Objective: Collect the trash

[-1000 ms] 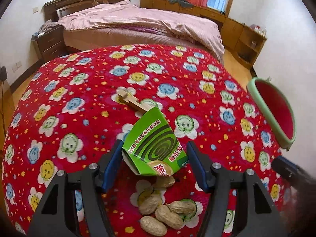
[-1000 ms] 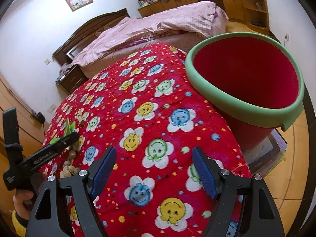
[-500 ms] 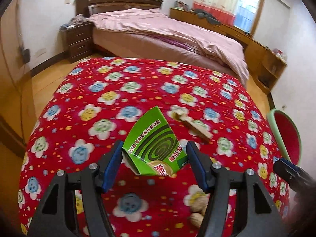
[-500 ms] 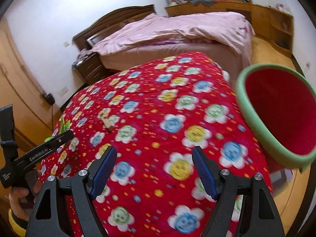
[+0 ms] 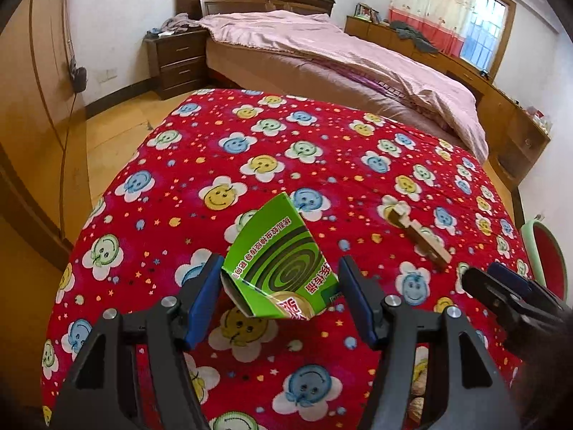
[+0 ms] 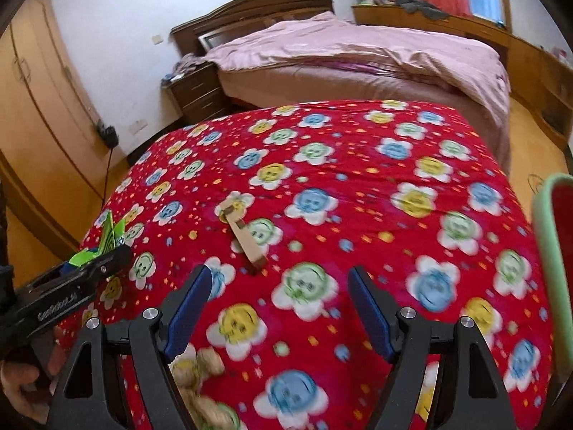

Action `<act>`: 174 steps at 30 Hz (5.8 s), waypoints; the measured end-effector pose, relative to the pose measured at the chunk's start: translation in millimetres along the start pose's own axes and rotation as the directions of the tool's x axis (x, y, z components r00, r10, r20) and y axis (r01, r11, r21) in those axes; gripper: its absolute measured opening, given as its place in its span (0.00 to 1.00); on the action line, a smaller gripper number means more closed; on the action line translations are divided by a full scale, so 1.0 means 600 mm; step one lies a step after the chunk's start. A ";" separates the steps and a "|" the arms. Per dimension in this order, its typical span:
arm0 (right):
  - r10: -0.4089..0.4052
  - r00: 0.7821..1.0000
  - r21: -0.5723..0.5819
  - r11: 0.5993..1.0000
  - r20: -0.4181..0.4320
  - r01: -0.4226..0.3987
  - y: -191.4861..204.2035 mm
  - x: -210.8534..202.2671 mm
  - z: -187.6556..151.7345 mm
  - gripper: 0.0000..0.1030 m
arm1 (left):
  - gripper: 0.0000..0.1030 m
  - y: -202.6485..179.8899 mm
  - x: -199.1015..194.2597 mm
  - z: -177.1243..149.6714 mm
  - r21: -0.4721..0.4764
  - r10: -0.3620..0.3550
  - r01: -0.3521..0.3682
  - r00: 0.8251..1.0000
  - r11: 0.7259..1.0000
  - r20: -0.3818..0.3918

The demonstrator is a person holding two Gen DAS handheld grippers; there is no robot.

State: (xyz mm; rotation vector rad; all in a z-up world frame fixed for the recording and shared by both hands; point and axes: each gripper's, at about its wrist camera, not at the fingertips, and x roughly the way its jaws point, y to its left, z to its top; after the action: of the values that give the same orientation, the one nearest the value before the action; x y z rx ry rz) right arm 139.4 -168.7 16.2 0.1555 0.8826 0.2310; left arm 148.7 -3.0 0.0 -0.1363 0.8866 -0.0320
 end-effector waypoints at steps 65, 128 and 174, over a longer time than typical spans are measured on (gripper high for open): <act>-0.297 0.929 0.443 0.879 0.220 0.176 -0.319 -0.298 -0.139 0.10 | 0.63 -0.359 -0.101 -0.042 0.331 -0.360 0.371 0.928 0.867 -0.098; -0.205 0.943 0.376 0.922 0.262 0.096 -0.243 -0.335 -0.169 0.60 | 0.69 -0.399 -0.142 -0.075 0.353 -0.387 0.405 0.914 0.843 -0.126; -0.127 0.909 0.116 0.989 0.397 0.088 -0.003 -0.357 -0.185 0.80 | 0.69 -0.103 -0.299 -0.135 0.134 -0.088 0.060 0.972 0.989 0.217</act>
State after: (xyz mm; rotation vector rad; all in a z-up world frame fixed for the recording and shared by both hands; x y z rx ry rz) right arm -78.2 -222.6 105.9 0.2333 0.4864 0.0478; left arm -25.5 -57.5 95.6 -0.0532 0.6532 -0.1402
